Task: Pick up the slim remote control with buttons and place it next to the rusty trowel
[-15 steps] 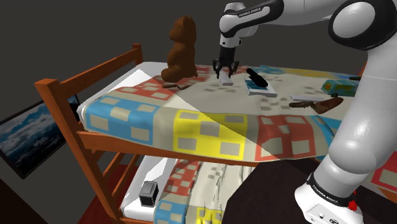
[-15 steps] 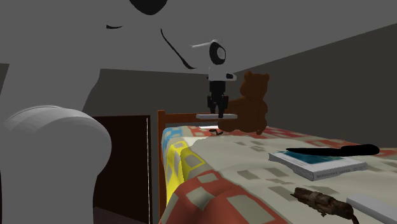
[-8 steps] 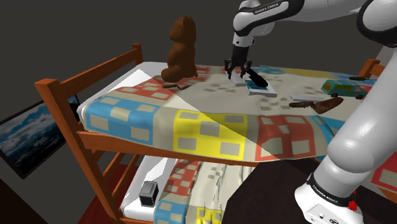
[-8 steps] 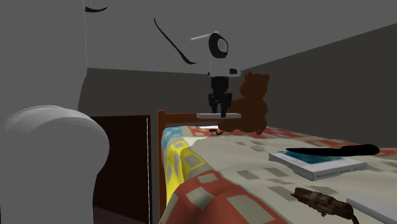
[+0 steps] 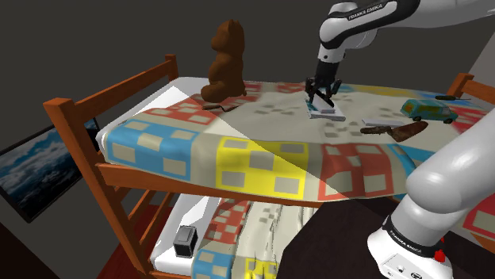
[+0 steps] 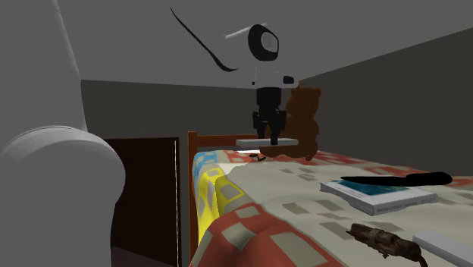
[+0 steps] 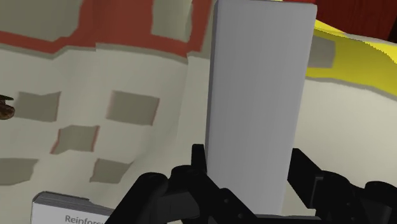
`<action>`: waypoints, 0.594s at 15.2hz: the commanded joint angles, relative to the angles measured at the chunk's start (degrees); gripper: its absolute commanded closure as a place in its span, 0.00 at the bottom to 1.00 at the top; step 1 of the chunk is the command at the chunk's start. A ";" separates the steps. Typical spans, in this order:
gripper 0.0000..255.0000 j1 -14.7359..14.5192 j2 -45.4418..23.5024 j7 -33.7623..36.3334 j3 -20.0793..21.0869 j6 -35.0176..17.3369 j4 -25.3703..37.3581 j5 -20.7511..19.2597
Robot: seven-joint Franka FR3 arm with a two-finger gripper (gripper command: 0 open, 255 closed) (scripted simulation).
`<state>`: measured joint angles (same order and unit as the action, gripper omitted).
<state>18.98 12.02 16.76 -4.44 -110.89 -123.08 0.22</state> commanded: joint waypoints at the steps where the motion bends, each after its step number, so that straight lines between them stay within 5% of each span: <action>1: 1.00 0.93 3.02 -1.84 -1.15 0.37 -2.65 -0.55; 9: 1.00 5.45 14.10 -9.81 -6.77 1.68 -12.26 -4.27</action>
<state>23.98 24.52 7.60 -10.80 -109.70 -134.29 -3.58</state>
